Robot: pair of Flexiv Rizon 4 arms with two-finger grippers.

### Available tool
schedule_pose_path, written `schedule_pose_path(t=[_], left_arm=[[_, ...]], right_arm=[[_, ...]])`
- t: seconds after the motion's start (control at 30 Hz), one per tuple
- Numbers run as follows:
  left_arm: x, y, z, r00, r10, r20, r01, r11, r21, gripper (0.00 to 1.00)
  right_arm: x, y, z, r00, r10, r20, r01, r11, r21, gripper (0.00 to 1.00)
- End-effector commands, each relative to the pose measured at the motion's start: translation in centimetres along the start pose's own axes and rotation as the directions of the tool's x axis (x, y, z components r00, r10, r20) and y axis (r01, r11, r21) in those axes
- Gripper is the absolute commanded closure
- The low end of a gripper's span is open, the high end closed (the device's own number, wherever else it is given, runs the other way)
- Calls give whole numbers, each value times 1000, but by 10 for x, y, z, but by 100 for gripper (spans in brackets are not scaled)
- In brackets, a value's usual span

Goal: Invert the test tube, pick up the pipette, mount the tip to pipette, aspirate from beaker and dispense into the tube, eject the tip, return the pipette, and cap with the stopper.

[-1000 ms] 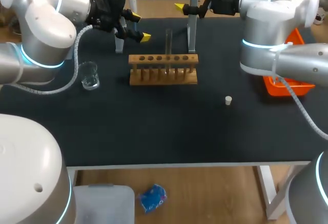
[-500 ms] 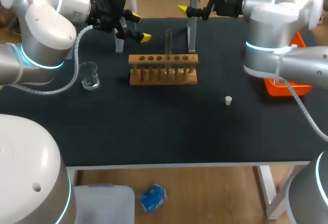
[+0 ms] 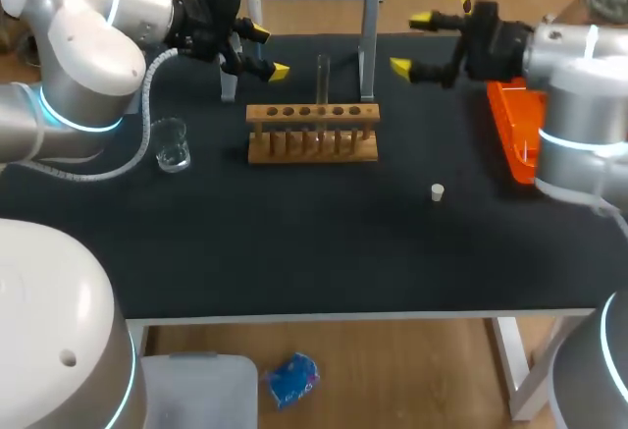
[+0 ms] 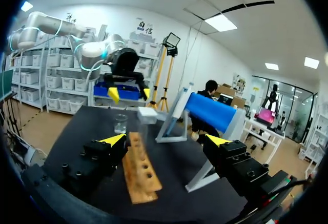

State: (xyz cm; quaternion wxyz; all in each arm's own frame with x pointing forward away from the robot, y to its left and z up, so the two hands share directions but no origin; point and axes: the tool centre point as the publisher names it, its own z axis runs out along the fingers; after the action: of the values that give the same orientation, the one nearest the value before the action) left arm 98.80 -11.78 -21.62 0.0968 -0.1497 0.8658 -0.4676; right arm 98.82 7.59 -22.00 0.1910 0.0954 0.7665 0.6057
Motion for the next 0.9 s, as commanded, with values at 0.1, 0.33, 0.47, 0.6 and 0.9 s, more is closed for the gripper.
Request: schedule_pose_path(t=[0.1,0.33,0.47,0.6,0.9], left_arm=[[0,0,-1,1000,0,-4,0,1000,-3,0],[0,0,-1,1000,0,-4,0,1000,-3,0],[0,0,-1,1000,0,-4,0,1000,-3,0],[0,0,-1,1000,0,-4,0,1000,-3,0],[0,0,-1,1000,0,-4,0,1000,-3,0]], right_arm=[[24,-24,-72,996,77,-47,-76,997,19,0],[40,-61,-85,992,90,-93,-83,993,81,0],[49,-81,-86,985,49,-166,-29,992,120,0],[53,-88,-87,972,33,-233,-3,991,131,0],[53,-88,-87,972,33,-233,-3,991,131,0]])
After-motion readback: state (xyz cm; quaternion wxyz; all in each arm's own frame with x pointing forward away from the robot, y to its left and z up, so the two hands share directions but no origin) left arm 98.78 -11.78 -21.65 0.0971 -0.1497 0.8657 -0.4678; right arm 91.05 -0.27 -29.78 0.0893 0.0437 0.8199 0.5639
